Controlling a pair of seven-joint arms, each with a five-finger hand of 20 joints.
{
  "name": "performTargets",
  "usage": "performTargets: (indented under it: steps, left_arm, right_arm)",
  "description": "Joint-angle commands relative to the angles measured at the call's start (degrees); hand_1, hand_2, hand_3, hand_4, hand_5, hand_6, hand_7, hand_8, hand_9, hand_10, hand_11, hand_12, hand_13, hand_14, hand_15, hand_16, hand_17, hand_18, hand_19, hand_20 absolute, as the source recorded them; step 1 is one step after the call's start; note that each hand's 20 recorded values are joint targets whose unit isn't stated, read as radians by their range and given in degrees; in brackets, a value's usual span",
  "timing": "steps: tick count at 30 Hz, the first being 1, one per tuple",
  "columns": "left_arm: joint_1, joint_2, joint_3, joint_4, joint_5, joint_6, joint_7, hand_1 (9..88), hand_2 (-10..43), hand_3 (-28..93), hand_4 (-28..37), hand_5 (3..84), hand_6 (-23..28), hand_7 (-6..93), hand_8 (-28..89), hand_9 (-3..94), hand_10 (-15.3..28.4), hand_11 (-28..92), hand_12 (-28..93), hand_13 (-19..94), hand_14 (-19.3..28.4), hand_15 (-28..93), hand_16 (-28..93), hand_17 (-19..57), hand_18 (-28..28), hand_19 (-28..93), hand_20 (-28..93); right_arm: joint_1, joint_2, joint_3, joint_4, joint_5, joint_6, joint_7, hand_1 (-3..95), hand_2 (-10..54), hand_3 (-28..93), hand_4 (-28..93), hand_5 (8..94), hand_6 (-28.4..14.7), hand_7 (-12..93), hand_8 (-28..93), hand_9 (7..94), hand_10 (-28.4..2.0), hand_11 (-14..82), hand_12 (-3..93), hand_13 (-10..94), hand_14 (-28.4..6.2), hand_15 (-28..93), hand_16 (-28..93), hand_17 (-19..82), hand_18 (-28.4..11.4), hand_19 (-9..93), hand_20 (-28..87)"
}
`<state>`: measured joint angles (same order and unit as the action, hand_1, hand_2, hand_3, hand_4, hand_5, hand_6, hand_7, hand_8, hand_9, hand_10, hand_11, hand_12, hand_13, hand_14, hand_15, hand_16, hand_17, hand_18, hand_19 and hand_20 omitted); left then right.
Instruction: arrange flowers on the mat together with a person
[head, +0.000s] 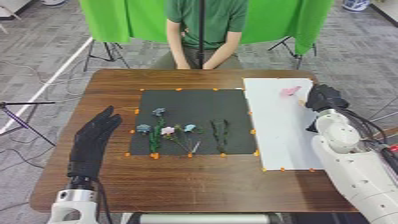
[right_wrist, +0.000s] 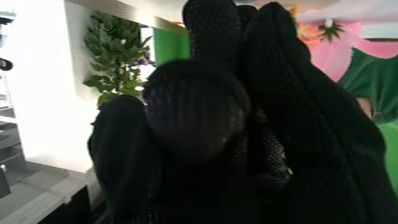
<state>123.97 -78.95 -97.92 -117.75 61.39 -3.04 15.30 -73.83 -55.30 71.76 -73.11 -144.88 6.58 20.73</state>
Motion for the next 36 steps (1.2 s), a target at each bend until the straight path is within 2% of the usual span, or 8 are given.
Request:
performTargets:
  steps: [1, 5, 7, 9, 14, 22, 34, 36]
  left_arm:
    - [0.7, -0.45, -0.28, 0.17, -0.26, -0.16, 0.00, 23.7, -2.0, 67, -24.7, 44.1, 2.8, 7.7, -6, 44.0, 12.4, 11, 12, 33, 14.0, 9, 0, 6.0, 9.3, 2, 16]
    - [0.7, -0.54, -0.22, 0.18, -0.13, -0.18, -0.04, 23.6, -2.0, 67, -24.7, 44.1, 2.8, 7.6, -6, 44.0, 12.4, 11, 12, 33, 14.0, 9, 0, 6.0, 9.3, 2, 16]
    - [0.7, -0.47, -0.27, 0.12, -0.13, -0.16, -0.05, 23.6, -2.1, 67, -24.6, 44.1, 2.8, 7.7, -6, 44.0, 12.4, 11, 12, 33, 14.0, 9, 0, 6.0, 9.3, 2, 16]
    - [0.6, -0.51, -0.34, 0.19, -0.10, -0.27, -0.06, 23.6, -2.0, 67, -24.7, 44.1, 2.8, 7.7, -6, 43.9, 12.4, 11, 12, 33, 14.1, 9, 0, 6.0, 9.3, 2, 16]
    - [0.8, -0.43, -0.36, 0.05, -0.11, -0.10, -0.08, 23.5, -2.3, 67, -24.6, 44.1, 2.9, 7.6, -6, 44.0, 12.4, 11, 12, 33, 14.0, 9, 0, 6.0, 9.3, 2, 16]
    - [0.6, -0.47, -0.31, 0.13, -0.10, -0.20, -0.11, 23.5, -2.4, 67, -24.6, 44.2, 2.9, 7.6, -6, 44.0, 12.4, 11, 12, 33, 14.1, 9, 0, 5.9, 9.3, 2, 16]
    - [0.2, -0.37, -0.33, 0.36, -0.13, -0.48, -0.39, 23.6, -2.6, 67, -24.6, 44.1, 2.9, 7.7, -6, 43.9, 12.3, 11, 12, 33, 13.9, 9, 0, 5.9, 9.3, 2, 16]
    - [0.3, -0.39, -0.46, 0.34, -0.15, -0.48, -0.39, 23.6, -2.6, 67, -24.6, 44.1, 2.9, 7.6, -6, 43.9, 12.3, 11, 12, 33, 13.9, 9, 0, 5.9, 9.3, 2, 16]
  right_arm:
    - [0.1, 1.3, -1.5, -2.4, 1.0, -2.3, 1.0, 59.0, -9.5, 60, -21, 84.0, 3.3, 17, 3, 93.7, -8.0, 22.8, 23.1, 94, -0.3, 60, 15, 72, -8.4, 93, 34]
    - [2.0, 1.7, -1.2, -6.6, 2.0, -17.0, 5.7, 49.4, -9.5, 62, -18, 78.2, 1.7, 17, 3, 90.6, -9.6, 18.3, 22.0, 94, -1.0, 55, 17, 70, -8.7, 93, 34]
    - [2.9, 1.7, -1.8, -7.4, 2.5, -19.6, 7.5, 39.2, -9.5, 68, -17, 68.7, 0.4, 16, -9, 82.8, -11.1, 17.2, 17.8, 94, -1.6, 50, 19, 67, -8.6, 93, 33]
    - [3.3, 1.9, -2.4, -8.1, 2.9, -20.2, 8.8, 34.8, -9.5, 69, -17, 61.7, -2.1, 14, -10, 76.0, -12.9, 14.1, 15.9, 94, -1.9, 47, 20, 66, -8.6, 93, 33]
    - [4.8, 1.2, -3.8, -8.3, 3.7, -23.3, 11.2, 32.0, -9.5, 66, -18, 56.6, -5.5, 10, -8, 70.9, -15.6, 10.3, 13.6, 94, -2.1, 46, 21, 66, -8.3, 93, 32]
    - [6.1, -0.3, -6.1, -6.0, 1.9, -19.6, 9.6, 33.5, -9.5, 63, -17, 54.3, -6.8, 9, -7, 68.6, -16.7, 9.1, 12.0, 94, -2.2, 46, 22, 66, -7.8, 93, 31]
    - [5.4, -2.2, -8.4, -0.6, -1.8, -12.5, 8.8, 49.1, -9.5, 66, -22, 64.8, 0.1, 15, -11, 80.7, -12.8, 12.3, 11.6, 94, -0.9, 56, 17, 71, -7.1, 93, 35]
    - [5.2, -2.1, -8.6, -0.2, -1.7, -10.3, 8.4, 54.8, -9.5, 60, -21, 67.8, 0.8, 15, -10, 84.8, -11.0, 8.9, 16.6, 94, -0.5, 57, 16, 71, -7.1, 93, 36]
